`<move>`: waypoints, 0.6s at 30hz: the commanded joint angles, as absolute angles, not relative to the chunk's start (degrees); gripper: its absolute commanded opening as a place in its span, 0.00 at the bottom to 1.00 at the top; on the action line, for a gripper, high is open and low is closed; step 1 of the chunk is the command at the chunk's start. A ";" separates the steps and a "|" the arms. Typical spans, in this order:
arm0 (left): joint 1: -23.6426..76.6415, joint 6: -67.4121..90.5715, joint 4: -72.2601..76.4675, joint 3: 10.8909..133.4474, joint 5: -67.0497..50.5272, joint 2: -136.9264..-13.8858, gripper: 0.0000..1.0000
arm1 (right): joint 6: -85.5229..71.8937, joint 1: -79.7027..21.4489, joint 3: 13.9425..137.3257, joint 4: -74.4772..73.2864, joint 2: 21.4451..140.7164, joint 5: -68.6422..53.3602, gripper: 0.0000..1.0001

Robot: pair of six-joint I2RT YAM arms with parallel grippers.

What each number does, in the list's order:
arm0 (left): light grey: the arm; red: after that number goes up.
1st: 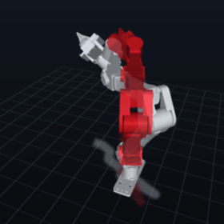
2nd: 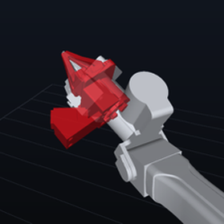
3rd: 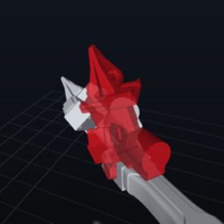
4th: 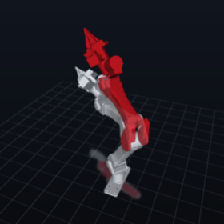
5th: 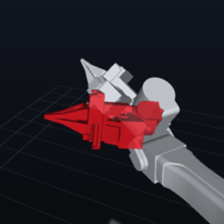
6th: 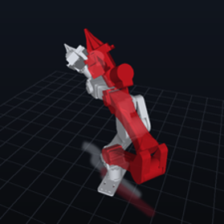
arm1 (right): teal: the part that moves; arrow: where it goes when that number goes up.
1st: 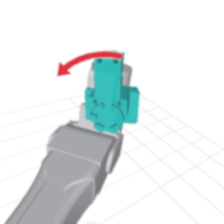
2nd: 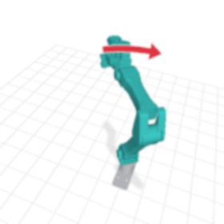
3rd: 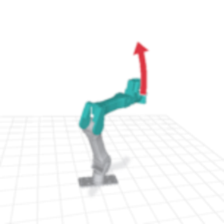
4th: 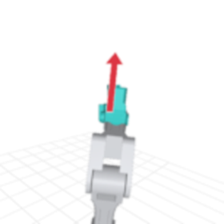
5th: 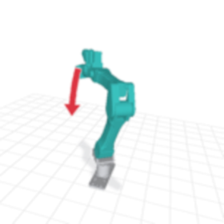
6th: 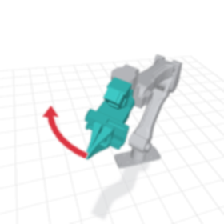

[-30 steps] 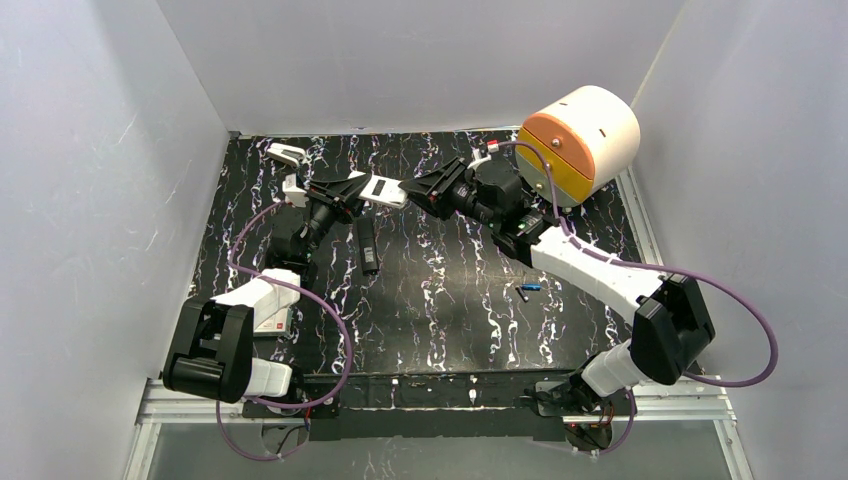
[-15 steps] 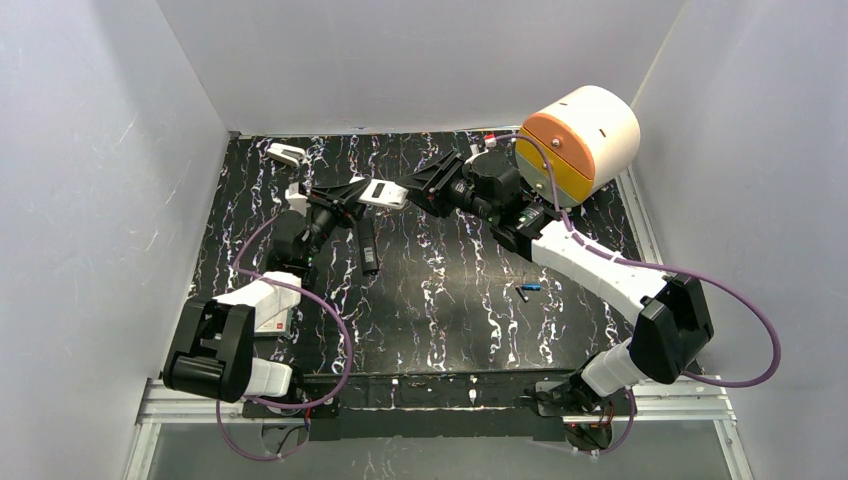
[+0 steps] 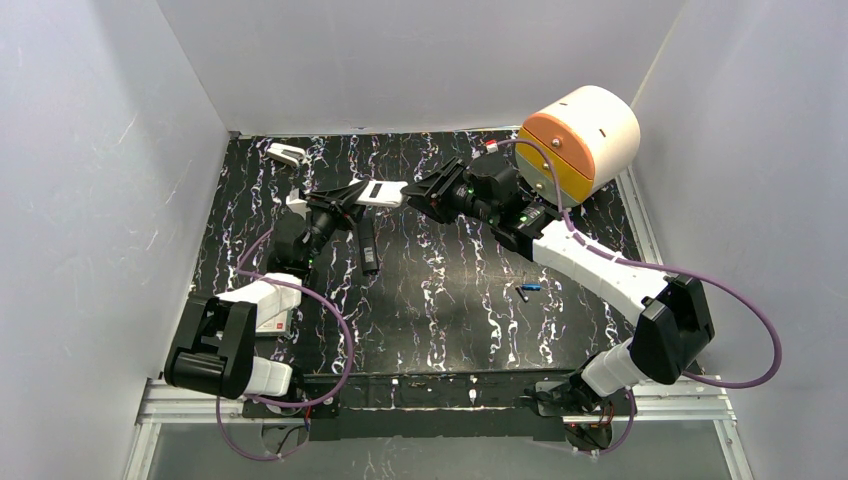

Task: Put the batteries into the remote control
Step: Load the battery cover into the remote control.

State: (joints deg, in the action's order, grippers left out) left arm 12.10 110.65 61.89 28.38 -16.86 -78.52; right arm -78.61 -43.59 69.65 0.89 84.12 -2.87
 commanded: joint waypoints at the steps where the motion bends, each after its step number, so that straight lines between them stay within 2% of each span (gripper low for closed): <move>1: 12.04 111.77 65.12 28.74 -16.55 -77.98 0.00 | -77.43 -43.68 70.45 0.23 81.67 -1.50 0.45; 10: 12.04 109.75 65.09 28.91 -17.08 -77.32 0.00 | -77.31 -43.66 68.56 4.93 81.08 -1.53 0.58; 18: 12.04 104.00 65.12 30.61 -19.58 -76.00 0.00 | -76.44 -43.51 68.97 6.13 83.43 -4.00 0.57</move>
